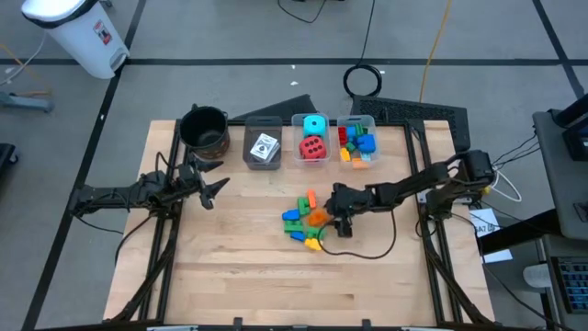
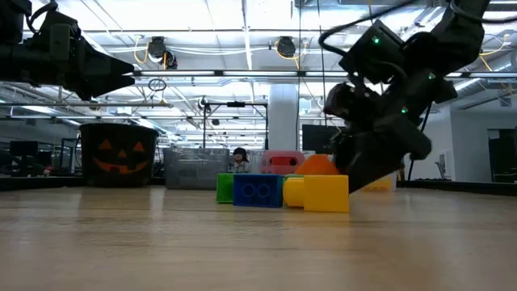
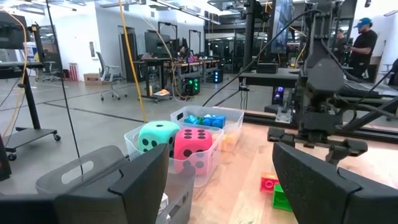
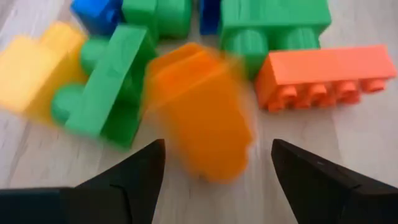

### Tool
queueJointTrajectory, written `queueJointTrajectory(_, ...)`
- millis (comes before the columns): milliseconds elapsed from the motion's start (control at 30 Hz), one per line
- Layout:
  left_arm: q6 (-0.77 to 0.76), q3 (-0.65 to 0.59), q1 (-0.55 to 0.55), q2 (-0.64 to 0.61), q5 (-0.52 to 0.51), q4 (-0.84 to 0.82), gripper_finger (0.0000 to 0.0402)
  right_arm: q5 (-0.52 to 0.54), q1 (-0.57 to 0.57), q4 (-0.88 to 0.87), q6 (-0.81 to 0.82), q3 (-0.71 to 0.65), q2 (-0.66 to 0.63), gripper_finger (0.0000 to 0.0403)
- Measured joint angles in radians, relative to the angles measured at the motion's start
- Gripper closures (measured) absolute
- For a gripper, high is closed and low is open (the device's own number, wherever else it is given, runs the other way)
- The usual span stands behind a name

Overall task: Pick & Place Toys
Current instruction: Put the orange one stud game piece into the right transparent bin

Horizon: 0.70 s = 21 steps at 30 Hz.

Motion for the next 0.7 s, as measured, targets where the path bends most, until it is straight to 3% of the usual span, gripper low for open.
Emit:
queueJointTrajectory(200, 0.0, 0.0, 0.0, 0.0, 0.0, 0.0, 0.011, 0.025, -0.001, -0.113, -0.035, -0.002, -0.076, 0.0135)
queueJointTrajectory(700, 0.0, 0.0, 0.0, 0.0, 0.0, 0.001, 0.011, 0.023, -0.034, 0.012, -0.054, -0.001, -0.091, 0.0149)
